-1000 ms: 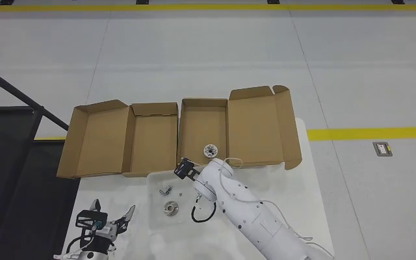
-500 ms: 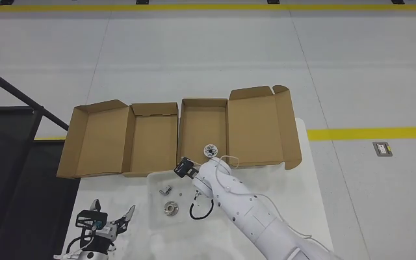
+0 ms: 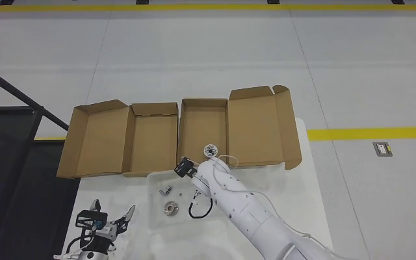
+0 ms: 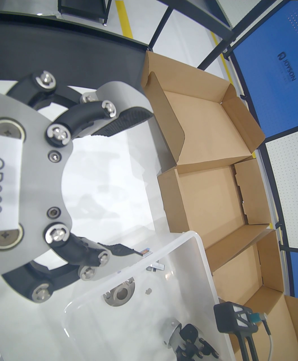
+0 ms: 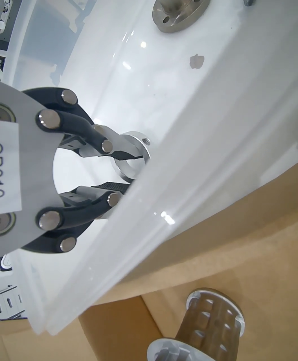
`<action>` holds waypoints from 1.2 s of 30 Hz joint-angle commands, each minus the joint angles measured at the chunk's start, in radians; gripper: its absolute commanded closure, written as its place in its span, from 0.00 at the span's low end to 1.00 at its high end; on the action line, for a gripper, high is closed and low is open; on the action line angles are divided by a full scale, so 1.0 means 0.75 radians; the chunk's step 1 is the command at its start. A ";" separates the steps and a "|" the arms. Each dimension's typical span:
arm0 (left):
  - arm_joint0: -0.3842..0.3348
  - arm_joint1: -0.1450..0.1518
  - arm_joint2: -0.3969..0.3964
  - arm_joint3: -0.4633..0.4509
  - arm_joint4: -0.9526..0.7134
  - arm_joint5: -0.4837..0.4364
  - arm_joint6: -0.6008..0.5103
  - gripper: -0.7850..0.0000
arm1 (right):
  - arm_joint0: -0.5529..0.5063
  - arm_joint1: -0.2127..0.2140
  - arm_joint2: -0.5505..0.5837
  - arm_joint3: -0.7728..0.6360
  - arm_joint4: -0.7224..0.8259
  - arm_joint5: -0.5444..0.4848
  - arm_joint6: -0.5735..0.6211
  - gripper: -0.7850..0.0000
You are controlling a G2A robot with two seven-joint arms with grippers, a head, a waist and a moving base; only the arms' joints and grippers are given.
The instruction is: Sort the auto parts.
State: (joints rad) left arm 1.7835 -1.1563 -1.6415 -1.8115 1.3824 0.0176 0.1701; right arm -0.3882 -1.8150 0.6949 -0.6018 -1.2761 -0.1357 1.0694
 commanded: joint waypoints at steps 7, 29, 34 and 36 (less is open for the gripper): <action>0.000 0.000 0.000 0.000 0.000 0.000 0.000 0.00 | 0.012 -0.017 -0.002 0.035 -0.005 0.004 -0.018 0.71; 0.000 0.000 0.000 0.000 0.000 0.000 0.000 0.00 | 0.027 -0.054 0.003 0.136 -0.002 -0.022 -0.044 1.00; 0.000 0.000 0.000 0.000 0.000 0.000 0.000 0.00 | 0.030 -0.057 0.006 0.140 -0.009 -0.032 -0.047 1.00; 0.000 0.000 0.000 0.000 0.000 0.000 0.000 0.00 | 0.033 -0.056 0.013 0.126 -0.006 -0.042 -0.065 1.00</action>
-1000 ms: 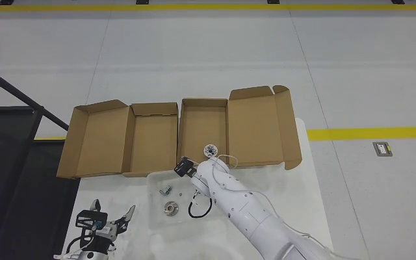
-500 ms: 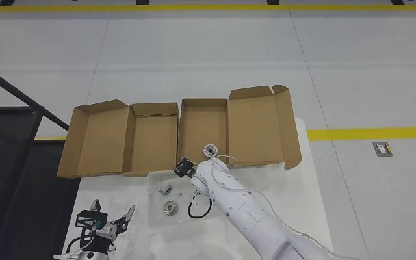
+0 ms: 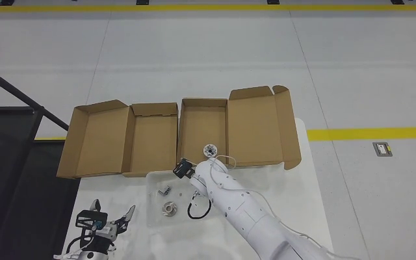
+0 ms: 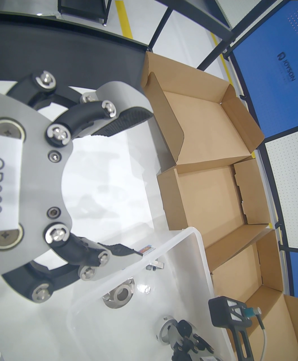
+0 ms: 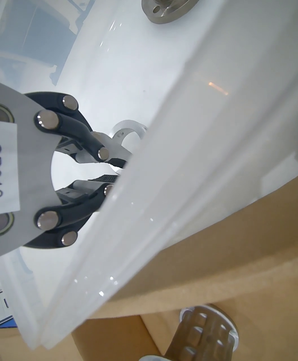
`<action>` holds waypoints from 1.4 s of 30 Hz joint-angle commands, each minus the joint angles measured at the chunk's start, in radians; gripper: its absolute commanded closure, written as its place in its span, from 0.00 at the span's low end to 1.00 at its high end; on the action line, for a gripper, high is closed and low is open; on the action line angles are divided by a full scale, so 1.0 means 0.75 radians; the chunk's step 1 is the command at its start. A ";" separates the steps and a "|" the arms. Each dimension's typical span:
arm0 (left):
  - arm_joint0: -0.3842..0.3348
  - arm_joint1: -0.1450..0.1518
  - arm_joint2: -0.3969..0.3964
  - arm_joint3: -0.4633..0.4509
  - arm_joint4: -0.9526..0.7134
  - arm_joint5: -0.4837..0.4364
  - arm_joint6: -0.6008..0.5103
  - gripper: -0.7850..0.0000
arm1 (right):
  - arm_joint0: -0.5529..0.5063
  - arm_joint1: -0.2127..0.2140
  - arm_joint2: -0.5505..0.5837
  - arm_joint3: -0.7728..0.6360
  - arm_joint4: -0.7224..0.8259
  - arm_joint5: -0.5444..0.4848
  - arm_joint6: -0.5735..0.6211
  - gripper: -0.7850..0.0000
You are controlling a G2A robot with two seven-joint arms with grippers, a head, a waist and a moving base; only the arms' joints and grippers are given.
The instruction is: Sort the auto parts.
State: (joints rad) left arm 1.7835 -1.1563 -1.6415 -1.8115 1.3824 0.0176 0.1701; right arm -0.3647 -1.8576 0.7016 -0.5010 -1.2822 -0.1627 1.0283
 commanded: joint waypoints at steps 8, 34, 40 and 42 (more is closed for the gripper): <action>0.000 0.000 0.000 0.000 0.000 0.000 0.000 0.00 | -0.011 0.049 0.083 -0.184 0.019 -0.188 -0.170 1.00; 0.000 0.000 0.000 0.000 0.000 0.000 0.000 0.00 | 0.180 0.042 0.247 -0.163 0.178 0.179 -0.347 1.00; 0.000 0.000 0.000 0.000 0.000 0.000 0.000 0.00 | 0.298 -0.049 0.200 0.102 0.267 0.327 -0.456 1.00; 0.000 0.000 0.000 0.000 0.000 0.000 0.000 0.00 | 0.323 -0.078 0.191 0.165 0.294 0.365 -0.487 1.00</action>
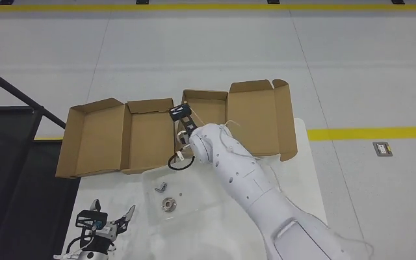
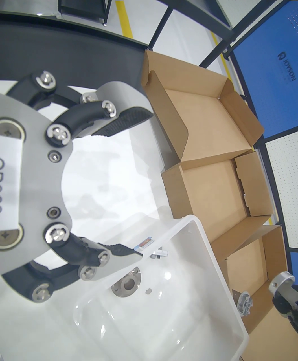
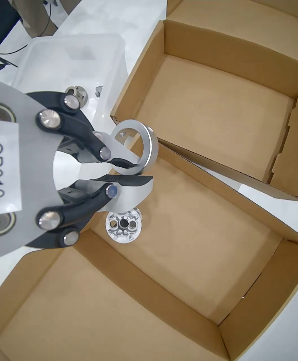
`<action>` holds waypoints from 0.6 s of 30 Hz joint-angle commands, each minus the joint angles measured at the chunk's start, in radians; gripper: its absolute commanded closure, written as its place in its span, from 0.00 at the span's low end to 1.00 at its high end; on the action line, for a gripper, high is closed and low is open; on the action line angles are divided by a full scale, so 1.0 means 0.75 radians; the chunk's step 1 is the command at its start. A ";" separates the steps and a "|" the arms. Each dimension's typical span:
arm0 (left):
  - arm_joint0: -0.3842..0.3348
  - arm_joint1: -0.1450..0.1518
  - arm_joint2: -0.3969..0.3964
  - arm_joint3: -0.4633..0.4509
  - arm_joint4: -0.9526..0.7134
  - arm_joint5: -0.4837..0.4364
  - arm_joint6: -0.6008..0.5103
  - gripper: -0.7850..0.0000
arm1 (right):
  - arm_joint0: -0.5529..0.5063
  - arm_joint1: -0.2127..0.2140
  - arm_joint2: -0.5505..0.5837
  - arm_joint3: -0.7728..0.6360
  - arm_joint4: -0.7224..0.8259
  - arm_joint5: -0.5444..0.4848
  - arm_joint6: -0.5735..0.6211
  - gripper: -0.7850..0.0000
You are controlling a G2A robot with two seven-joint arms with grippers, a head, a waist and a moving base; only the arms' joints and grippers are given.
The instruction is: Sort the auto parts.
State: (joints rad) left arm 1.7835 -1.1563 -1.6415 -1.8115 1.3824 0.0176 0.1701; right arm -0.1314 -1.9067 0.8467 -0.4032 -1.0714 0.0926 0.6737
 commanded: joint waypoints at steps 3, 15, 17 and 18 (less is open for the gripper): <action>0.000 0.000 0.000 0.000 0.000 0.000 0.000 0.00 | 0.044 -0.048 -0.007 0.120 0.042 0.127 -0.058 1.00; 0.000 0.000 0.000 0.000 0.000 0.000 0.000 0.00 | 0.100 -0.126 -0.005 0.287 0.094 0.285 -0.156 0.02; 0.000 0.000 0.000 0.000 0.000 0.000 0.000 0.00 | 0.102 -0.127 -0.004 0.292 0.096 0.283 -0.159 0.00; 0.000 0.000 0.000 0.000 0.000 0.000 0.000 0.00 | 0.102 -0.127 -0.004 0.292 0.096 0.283 -0.159 0.01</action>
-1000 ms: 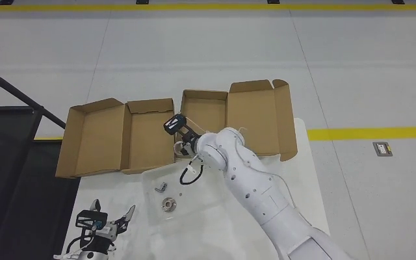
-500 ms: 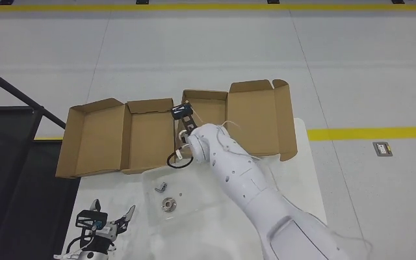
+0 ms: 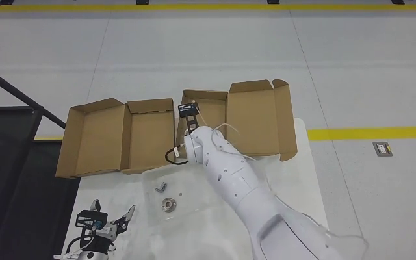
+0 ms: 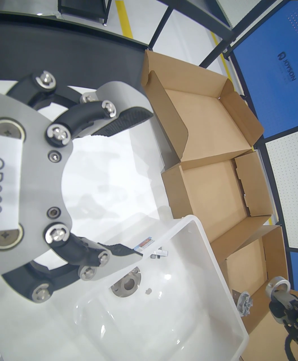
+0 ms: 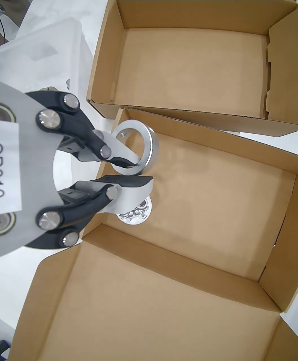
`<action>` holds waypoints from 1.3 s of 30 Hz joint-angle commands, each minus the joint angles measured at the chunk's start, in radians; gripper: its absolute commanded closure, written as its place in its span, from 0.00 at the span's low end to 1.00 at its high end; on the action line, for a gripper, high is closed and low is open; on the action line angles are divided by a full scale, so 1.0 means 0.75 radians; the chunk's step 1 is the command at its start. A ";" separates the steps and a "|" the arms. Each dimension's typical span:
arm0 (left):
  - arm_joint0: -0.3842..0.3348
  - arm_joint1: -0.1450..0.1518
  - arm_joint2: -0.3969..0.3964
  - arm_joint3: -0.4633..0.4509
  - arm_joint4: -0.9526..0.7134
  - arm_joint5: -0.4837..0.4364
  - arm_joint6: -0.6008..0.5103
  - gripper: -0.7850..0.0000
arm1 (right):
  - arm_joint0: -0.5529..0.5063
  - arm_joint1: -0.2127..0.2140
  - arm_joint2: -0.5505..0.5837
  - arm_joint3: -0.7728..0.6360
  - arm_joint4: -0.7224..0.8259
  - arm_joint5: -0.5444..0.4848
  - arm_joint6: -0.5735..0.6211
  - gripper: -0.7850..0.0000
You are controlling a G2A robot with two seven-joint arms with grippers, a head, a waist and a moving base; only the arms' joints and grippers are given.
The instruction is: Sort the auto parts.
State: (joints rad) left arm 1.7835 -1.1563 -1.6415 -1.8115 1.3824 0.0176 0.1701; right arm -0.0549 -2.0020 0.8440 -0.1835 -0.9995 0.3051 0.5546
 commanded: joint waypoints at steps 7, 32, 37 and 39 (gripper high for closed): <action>0.000 0.000 0.000 0.000 0.000 0.000 0.000 0.00 | 0.000 0.000 0.000 -0.001 0.000 0.000 0.000 0.14; 0.002 0.019 -0.167 -0.038 0.089 -0.199 0.125 0.00 | -0.036 0.160 0.075 -0.080 -0.046 -0.776 -0.500 0.05; -0.015 0.033 -0.234 -0.057 0.161 -0.324 0.152 0.00 | -0.125 0.264 0.107 -0.198 -0.151 -1.008 -0.678 0.00; -0.026 0.040 -0.264 -0.074 0.192 -0.382 0.145 0.00 | -0.183 0.314 0.126 -0.299 -0.216 -1.061 -0.718 0.00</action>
State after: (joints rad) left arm 1.7681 -1.1291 -1.8281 -1.8600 1.5116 -0.2444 0.2819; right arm -0.1685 -1.7863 0.9313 -0.3632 -1.1349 -0.4699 0.0300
